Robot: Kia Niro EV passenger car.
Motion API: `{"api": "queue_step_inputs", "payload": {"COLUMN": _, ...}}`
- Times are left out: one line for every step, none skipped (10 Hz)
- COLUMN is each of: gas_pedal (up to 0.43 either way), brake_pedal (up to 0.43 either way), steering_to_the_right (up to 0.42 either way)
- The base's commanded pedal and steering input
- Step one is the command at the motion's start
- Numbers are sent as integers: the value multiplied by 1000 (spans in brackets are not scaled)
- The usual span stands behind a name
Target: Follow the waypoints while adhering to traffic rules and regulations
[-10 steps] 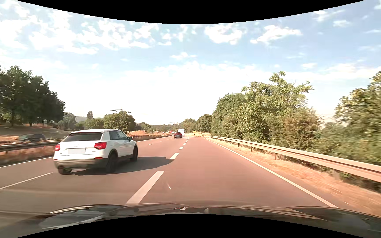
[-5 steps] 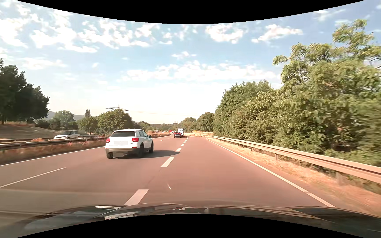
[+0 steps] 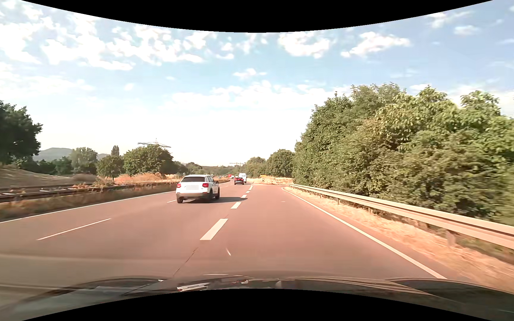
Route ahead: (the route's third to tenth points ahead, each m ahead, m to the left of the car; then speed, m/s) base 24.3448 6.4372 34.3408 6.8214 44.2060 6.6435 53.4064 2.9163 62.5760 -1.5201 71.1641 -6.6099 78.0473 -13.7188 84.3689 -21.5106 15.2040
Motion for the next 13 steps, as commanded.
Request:
{"api": "queue_step_inputs", "payload": {"gas_pedal": 0, "brake_pedal": 189, "steering_to_the_right": -2}}
{"api": "queue_step_inputs", "payload": {"gas_pedal": 0, "brake_pedal": 189, "steering_to_the_right": -2}}
{"api": "queue_step_inputs", "payload": {"gas_pedal": 0, "brake_pedal": 189, "steering_to_the_right": -2}}
{"api": "queue_step_inputs", "payload": {"gas_pedal": 0, "brake_pedal": 195, "steering_to_the_right": -2}}
{"api": "queue_step_inputs", "payload": {"gas_pedal": 0, "brake_pedal": 189, "steering_to_the_right": -2}}
{"api": "queue_step_inputs", "payload": {"gas_pedal": 0, "brake_pedal": 183, "steering_to_the_right": -2}}
{"api": "queue_step_inputs", "payload": {"gas_pedal": 0, "brake_pedal": 195, "steering_to_the_right": -2}}
{"api": "queue_step_inputs", "payload": {"gas_pedal": 0, "brake_pedal": 207, "steering_to_the_right": -2}}
{"api": "queue_step_inputs", "payload": {"gas_pedal": 0, "brake_pedal": 201, "steering_to_the_right": -2}}
{"api": "queue_step_inputs", "payload": {"gas_pedal": 0, "brake_pedal": 207, "steering_to_the_right": -2}}
{"api": "queue_step_inputs", "payload": {"gas_pedal": 0, "brake_pedal": 213, "steering_to_the_right": -2}}
{"api": "queue_step_inputs", "payload": {"gas_pedal": 0, "brake_pedal": 213, "steering_to_the_right": -2}}
{"api": "queue_step_inputs", "payload": {"gas_pedal": 0, "brake_pedal": 207, "steering_to_the_right": -2}}
